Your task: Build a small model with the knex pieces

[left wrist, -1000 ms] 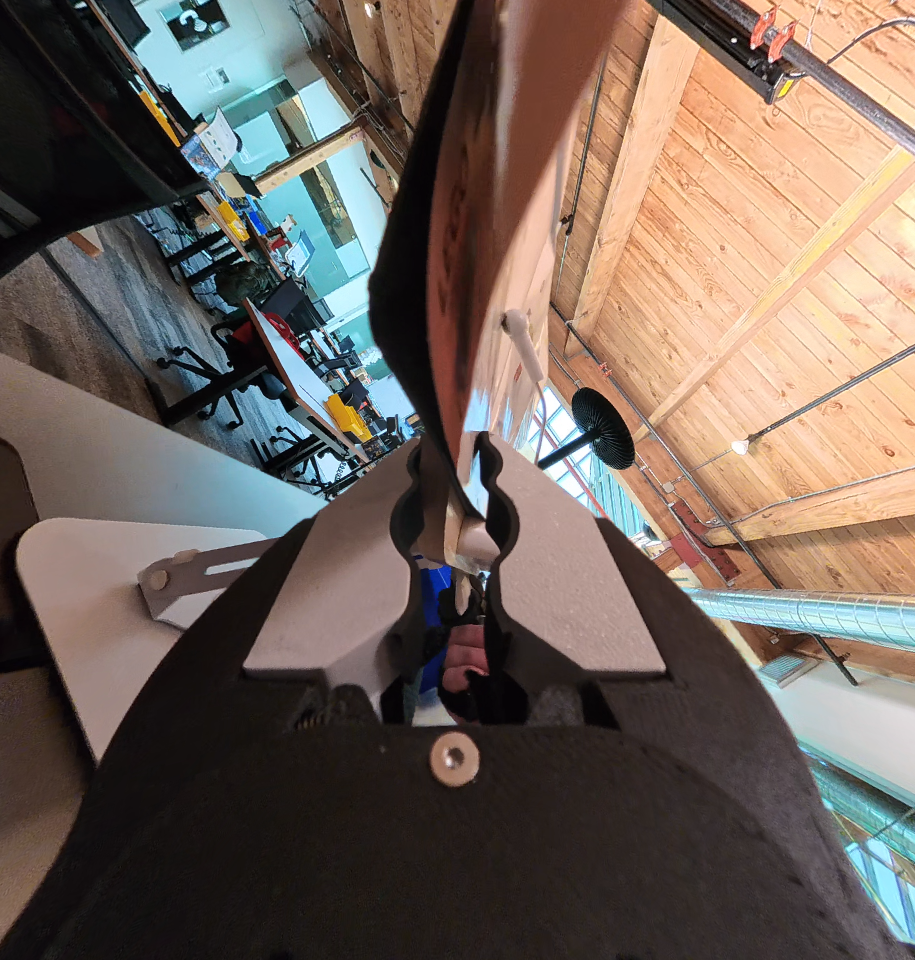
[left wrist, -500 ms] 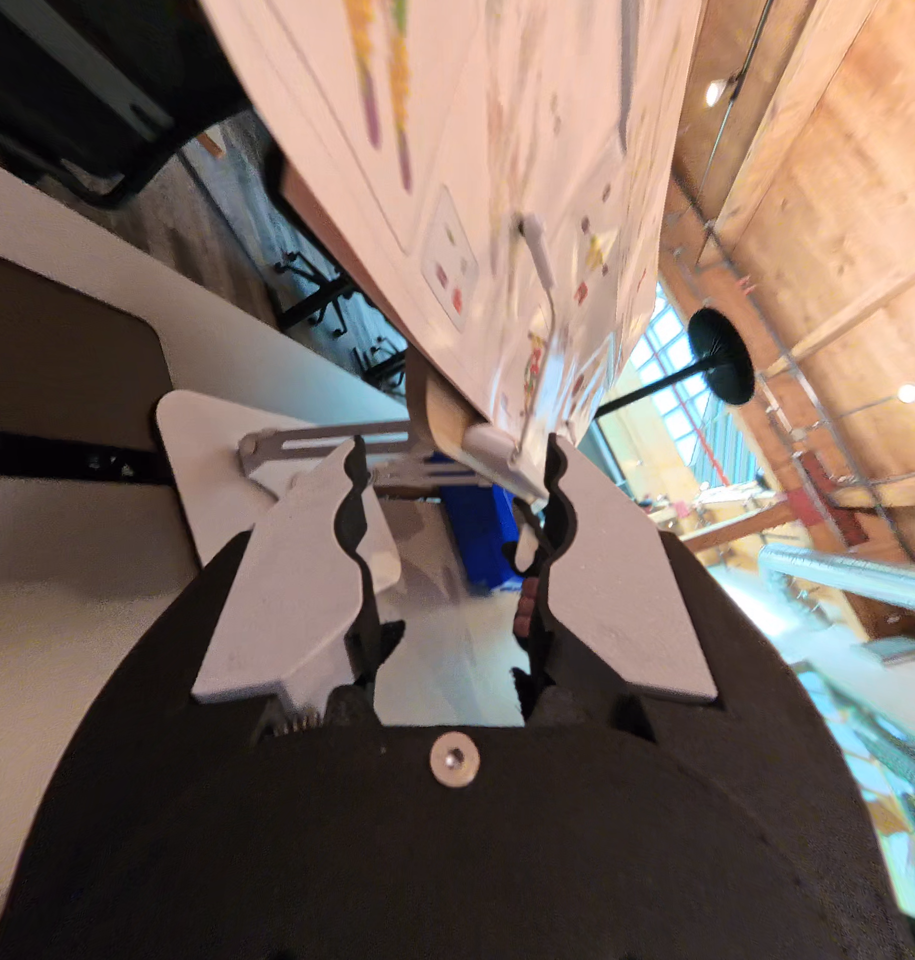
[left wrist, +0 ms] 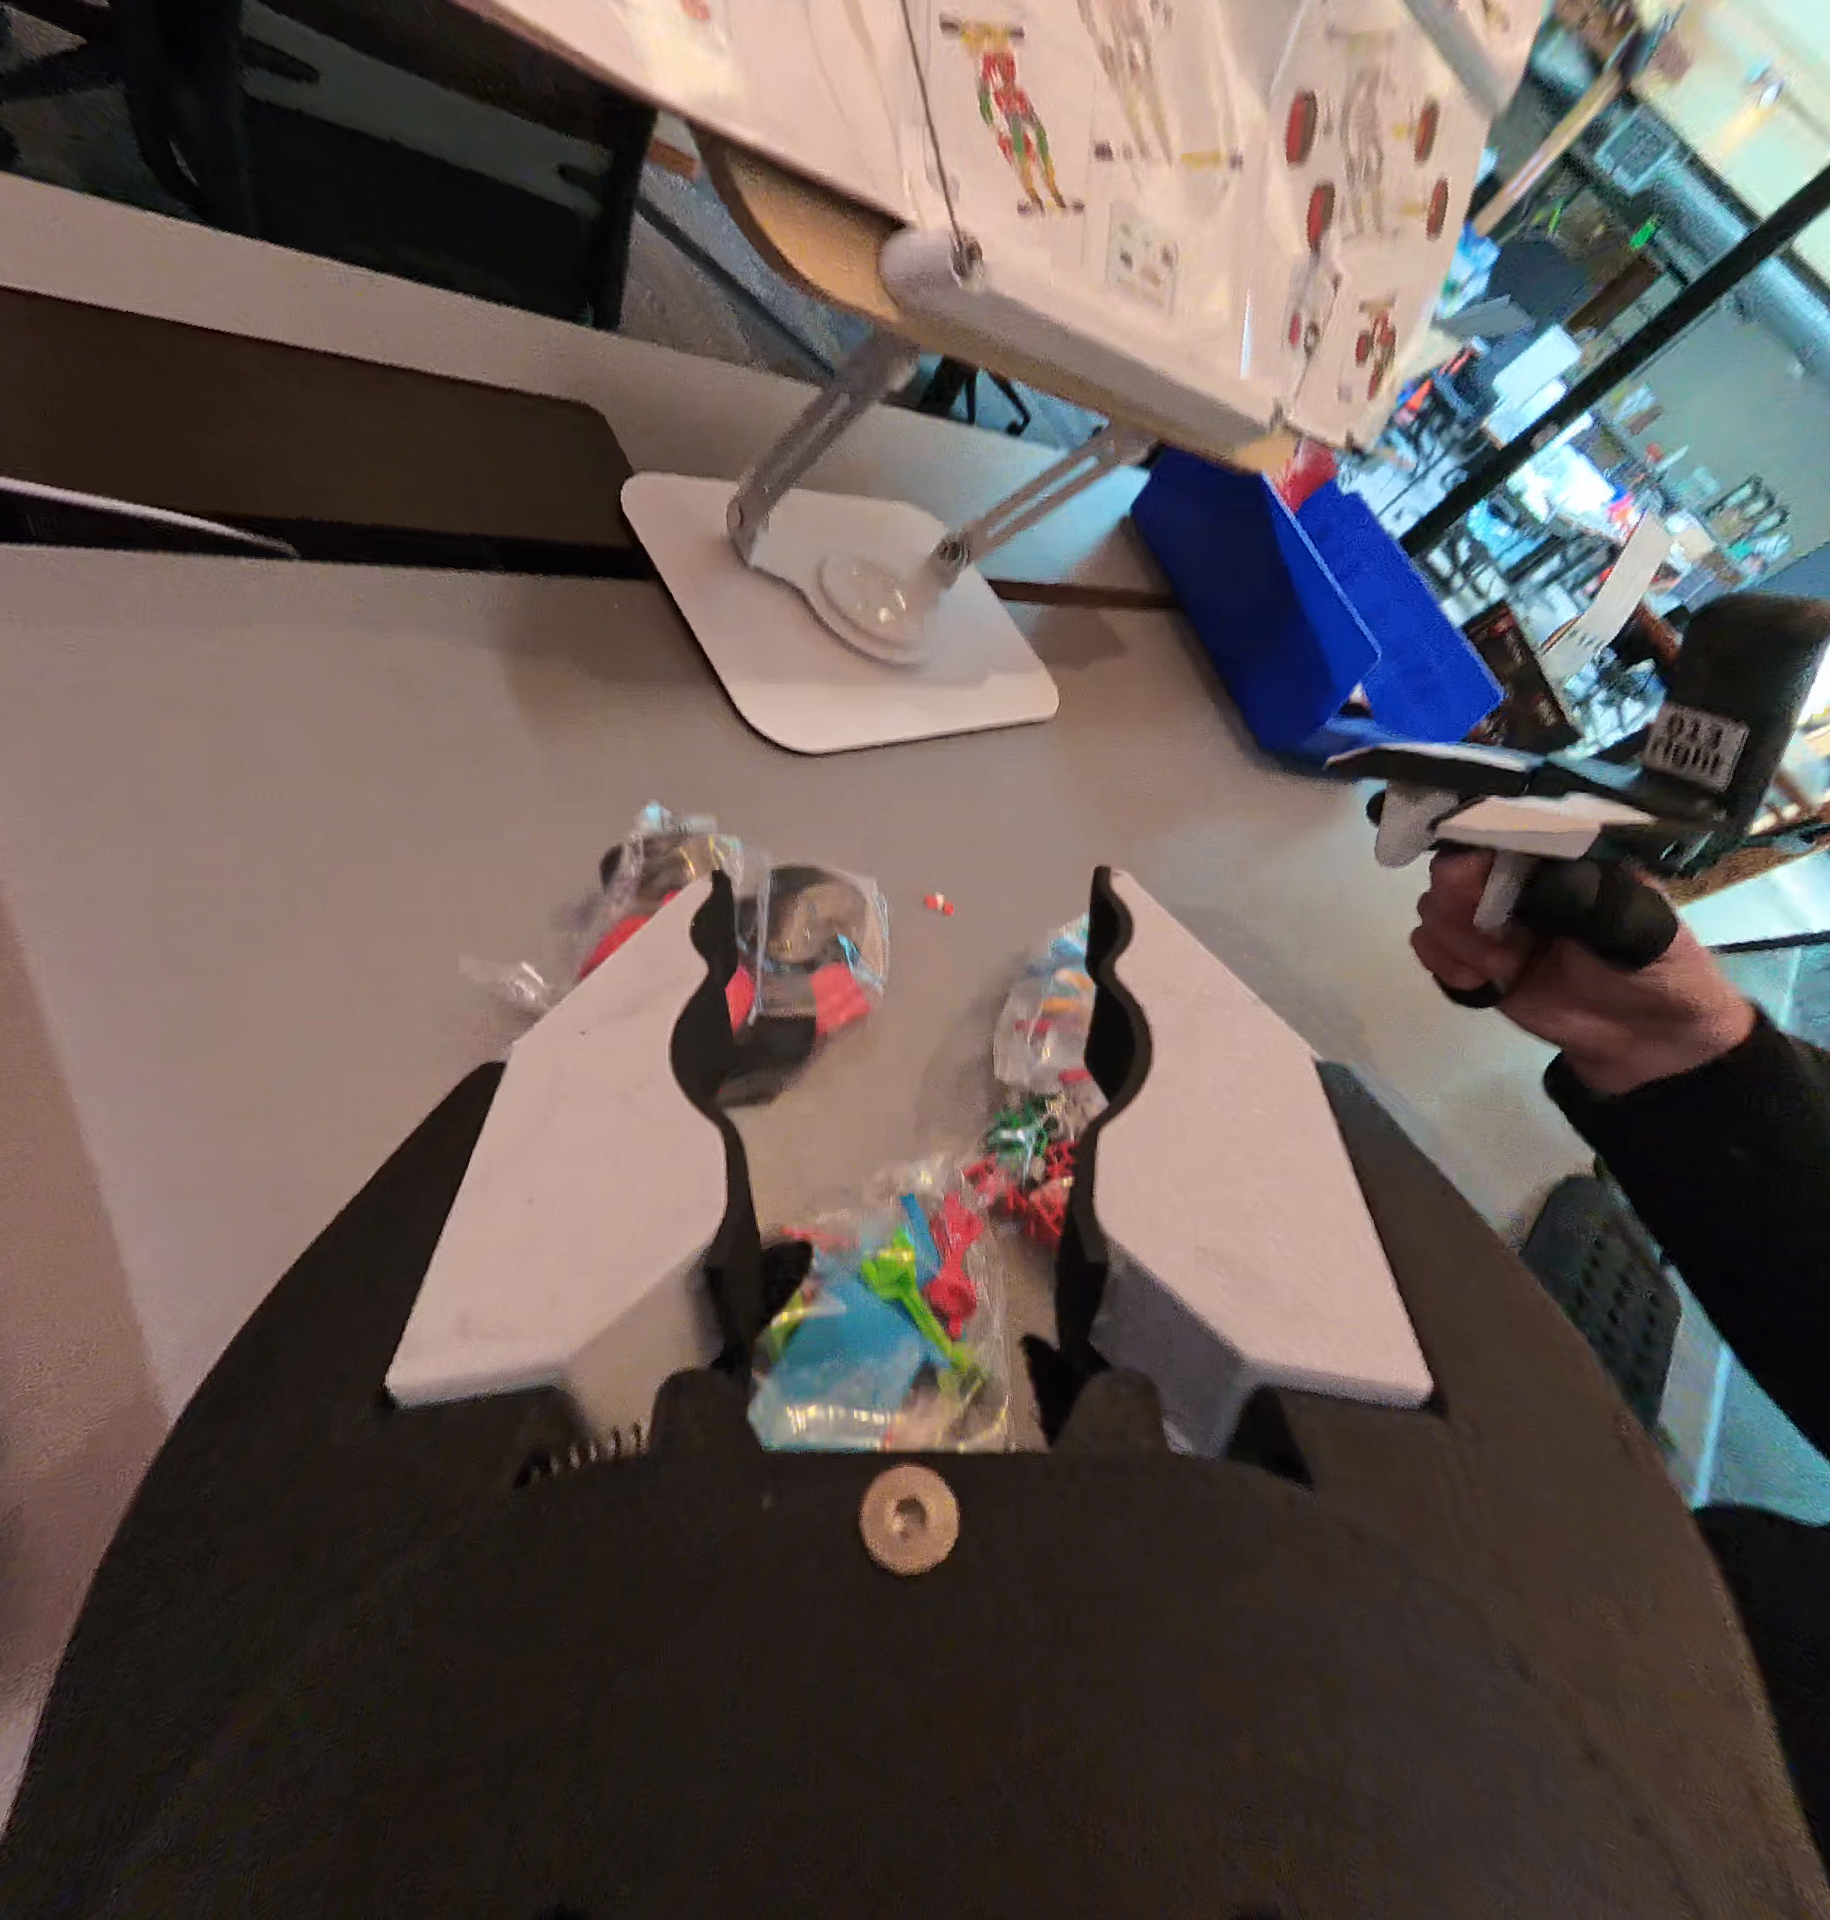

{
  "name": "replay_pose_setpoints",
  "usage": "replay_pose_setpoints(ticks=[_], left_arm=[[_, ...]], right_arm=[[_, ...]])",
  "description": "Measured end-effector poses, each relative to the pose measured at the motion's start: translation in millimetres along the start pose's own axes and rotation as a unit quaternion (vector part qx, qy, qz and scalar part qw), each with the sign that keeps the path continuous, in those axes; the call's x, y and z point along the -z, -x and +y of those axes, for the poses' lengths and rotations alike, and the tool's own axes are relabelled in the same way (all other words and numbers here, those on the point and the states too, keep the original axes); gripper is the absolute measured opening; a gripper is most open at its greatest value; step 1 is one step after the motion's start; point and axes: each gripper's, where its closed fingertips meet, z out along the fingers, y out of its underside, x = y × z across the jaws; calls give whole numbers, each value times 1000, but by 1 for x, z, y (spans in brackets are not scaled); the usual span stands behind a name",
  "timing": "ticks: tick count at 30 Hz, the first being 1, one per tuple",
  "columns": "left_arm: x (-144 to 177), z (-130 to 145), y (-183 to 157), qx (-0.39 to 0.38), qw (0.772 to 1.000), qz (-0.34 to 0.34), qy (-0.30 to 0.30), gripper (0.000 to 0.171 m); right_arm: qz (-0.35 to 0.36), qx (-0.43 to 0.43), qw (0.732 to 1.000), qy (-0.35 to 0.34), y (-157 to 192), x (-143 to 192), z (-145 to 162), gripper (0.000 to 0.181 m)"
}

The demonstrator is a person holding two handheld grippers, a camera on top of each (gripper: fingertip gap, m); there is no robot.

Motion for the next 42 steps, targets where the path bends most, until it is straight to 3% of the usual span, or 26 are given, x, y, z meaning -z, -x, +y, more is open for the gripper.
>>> replay_pose_setpoints(ticks=[7, 14, 15, 16, 18, 23, 26, 29, 32, 36, 42], left_arm=[[13, 58, -39, -69, 995, -3, 70, 57], [-28, 107, -78, -97, 988, 37, 111, 60], [-34, 111, -81, -96, 988, 42, 111, 60], [-39, 114, -82, -98, 988, 43, 112, 60], [-44, 115, -80, -106, 988, 35, 105, 60], [-40, 91, -78, -115, 990, 43, 73, 58], [-39, 82, -91, -164, 979, 82, 83, 57], [-48, 95, -116, -241, 956, 121, 115, 61], [-68, 123, -123, -317, 929, 109, 157, 62], [-86, 122, -138, -323, 926, 128, 147, 62], [-83, 108, -175, -278, 924, 228, 134, 26]], right_arm=[[-20, 83, 991, 100, 36, -18, 51, 41], [29, 113, 981, 157, 32, -62, 82, 40], [31, 109, 980, 162, 31, -68, 85, 36], [33, 109, 980, 166, 30, -73, 89, 21], [32, 112, 978, 175, 33, -79, 95, 0], [13, 218, 962, 161, 64, -72, 90, 0], [8, 261, 952, 159, 76, -60, 94, 0], [-2, 280, 948, 152, 87, -51, 99, 0], [-15, 290, 947, 139, 98, -43, 97, 0], [-33, 311, 941, 129, 111, -29, 84, 0], [-74, 263, 958, 89, 117, -4, 51, 0]])
